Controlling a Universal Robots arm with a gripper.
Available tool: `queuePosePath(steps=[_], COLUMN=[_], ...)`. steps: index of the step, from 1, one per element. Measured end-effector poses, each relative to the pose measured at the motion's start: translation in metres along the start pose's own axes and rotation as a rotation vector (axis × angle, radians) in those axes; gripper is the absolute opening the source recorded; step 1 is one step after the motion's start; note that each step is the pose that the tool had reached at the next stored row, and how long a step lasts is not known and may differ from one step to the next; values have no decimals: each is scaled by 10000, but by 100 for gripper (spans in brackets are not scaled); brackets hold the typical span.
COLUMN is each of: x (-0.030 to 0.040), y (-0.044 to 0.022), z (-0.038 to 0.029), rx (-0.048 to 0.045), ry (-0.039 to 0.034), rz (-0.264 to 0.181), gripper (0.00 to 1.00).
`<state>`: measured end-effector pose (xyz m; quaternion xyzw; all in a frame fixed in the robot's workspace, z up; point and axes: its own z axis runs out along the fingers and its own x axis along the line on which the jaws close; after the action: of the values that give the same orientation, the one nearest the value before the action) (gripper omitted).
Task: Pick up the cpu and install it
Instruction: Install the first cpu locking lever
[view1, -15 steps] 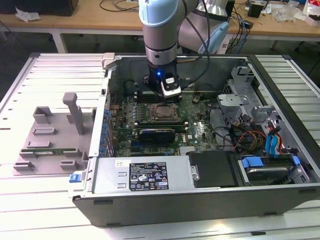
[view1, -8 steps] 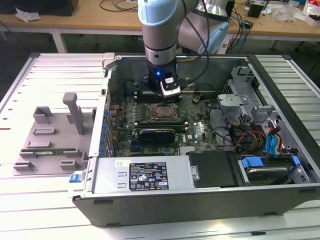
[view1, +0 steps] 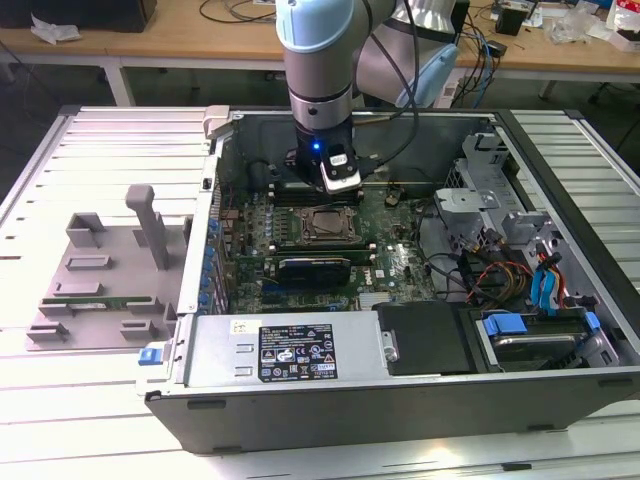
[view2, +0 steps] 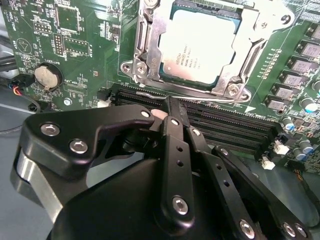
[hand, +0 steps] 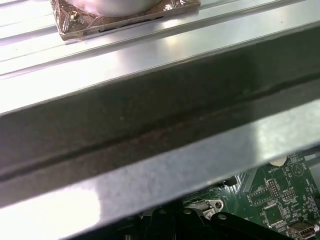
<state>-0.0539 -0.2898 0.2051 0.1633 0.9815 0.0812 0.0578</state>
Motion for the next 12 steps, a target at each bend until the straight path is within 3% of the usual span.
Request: queuePosePath(steps=[12], x=[1], y=[-12], z=[37], rx=[0], ry=[0], rz=[0], gripper=[11])
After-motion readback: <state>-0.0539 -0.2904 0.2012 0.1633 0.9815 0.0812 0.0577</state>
